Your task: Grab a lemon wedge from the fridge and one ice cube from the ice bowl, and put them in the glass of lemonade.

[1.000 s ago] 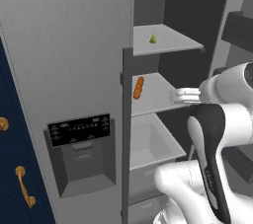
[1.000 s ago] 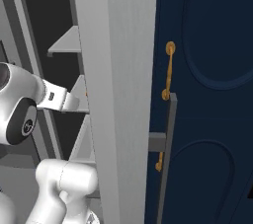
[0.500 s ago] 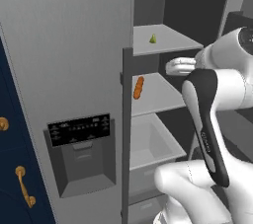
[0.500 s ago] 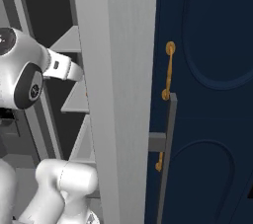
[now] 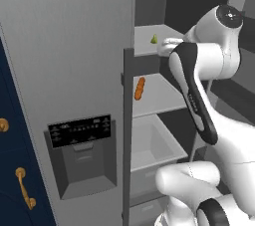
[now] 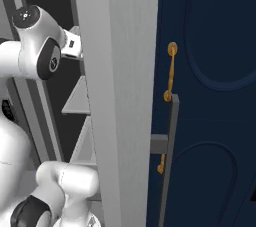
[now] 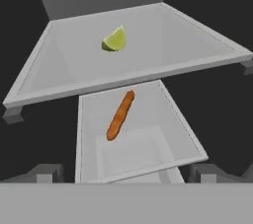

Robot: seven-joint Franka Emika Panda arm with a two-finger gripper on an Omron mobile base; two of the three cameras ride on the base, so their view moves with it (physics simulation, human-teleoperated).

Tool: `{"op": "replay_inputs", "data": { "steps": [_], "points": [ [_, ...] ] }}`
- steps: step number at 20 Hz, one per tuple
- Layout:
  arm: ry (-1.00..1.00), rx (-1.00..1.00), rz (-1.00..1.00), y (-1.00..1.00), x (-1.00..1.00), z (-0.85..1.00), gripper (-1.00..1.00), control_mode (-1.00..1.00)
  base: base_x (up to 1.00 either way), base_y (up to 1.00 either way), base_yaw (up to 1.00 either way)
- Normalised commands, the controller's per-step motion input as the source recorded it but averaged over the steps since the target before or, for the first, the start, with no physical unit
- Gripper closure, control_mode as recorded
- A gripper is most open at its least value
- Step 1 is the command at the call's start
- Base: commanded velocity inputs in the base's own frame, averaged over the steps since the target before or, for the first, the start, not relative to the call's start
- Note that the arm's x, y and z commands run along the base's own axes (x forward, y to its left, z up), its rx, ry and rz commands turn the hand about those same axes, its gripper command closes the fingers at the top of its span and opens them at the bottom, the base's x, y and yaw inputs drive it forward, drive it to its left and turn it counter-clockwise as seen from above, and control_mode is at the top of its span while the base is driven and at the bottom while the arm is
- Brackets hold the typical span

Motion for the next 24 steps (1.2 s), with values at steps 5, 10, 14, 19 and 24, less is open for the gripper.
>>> {"op": "replay_inputs", "data": {
  "steps": [5, 10, 14, 19, 24],
  "points": [
    [0.0, 0.0, 0.0, 0.0, 0.75, 0.03, -1.0, -1.0, 0.0, 0.0, 0.0],
    [0.0, 0.0, -0.01, 0.0, 0.79, 0.0, -1.0, -1.0, 0.0, 0.0, 0.0],
    [0.0, 0.0, -0.02, 0.0, 0.78, 0.0, -1.0, -1.0, 0.0, 0.0, 0.0],
    [0.0, 0.0, 0.0, 0.0, 0.76, 0.0, -1.0, -1.0, 0.0, 0.0, 0.0],
    [0.03, 0.0, 0.0, 0.0, 0.74, 0.0, -1.0, -1.0, 0.0, 0.0, 0.0]
  ]
}}
